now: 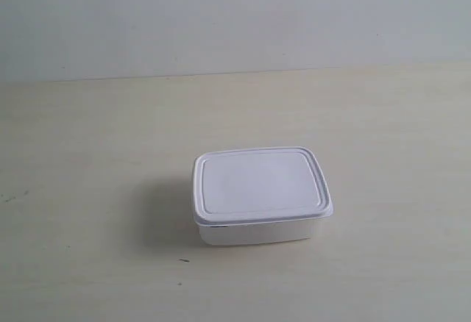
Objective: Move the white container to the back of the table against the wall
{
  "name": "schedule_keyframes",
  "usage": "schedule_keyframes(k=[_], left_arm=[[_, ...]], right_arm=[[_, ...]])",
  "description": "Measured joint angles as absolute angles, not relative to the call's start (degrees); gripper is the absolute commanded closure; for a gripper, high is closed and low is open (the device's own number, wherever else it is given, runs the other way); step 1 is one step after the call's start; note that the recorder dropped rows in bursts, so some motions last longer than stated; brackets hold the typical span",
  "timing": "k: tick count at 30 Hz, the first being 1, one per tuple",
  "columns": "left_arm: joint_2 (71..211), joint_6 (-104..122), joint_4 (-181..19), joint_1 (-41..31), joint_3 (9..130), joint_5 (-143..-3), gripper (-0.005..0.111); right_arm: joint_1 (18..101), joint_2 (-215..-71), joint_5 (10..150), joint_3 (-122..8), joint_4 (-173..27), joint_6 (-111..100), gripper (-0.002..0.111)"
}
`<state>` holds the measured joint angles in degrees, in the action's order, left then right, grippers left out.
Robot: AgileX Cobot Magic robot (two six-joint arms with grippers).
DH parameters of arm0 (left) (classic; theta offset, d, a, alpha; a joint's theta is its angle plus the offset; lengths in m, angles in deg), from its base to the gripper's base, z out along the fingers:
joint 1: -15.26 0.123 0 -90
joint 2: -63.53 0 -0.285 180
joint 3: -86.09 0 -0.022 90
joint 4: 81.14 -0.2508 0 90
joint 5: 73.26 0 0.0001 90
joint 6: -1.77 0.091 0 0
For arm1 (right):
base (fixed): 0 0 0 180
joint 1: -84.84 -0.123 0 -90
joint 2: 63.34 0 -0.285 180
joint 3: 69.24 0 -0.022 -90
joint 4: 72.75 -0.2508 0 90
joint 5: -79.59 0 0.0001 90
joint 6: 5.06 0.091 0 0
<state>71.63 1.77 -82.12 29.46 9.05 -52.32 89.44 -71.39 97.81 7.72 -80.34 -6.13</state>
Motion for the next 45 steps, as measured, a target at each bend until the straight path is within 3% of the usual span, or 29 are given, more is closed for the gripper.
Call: schedule_keyframes(k=[27, 31, 36, 45], left_arm=[[71.63, 2.85, -82.12, 29.46, 9.05, -54.47, 0.107], [71.63, 2.85, -82.21, 29.46, 9.05, -55.32, 0.107], [71.63, 0.07, -82.21, 29.46, 8.91, -66.04, 0.107], [72.98, -20.81, -82.33, 29.46, 8.91, -76.1, 0.107]], right_arm=[[89.44, -71.39, 97.11, 7.72, -80.34, -6.13, 0.108], [89.44, -71.39, 92.06, 7.72, -80.34, -6.13, 0.108], [89.44, -71.39, 80.78, 7.72, -80.45, 4.61, 0.108], [89.44, -71.39, 70.46, 7.72, -80.56, 21.36, 0.108]])
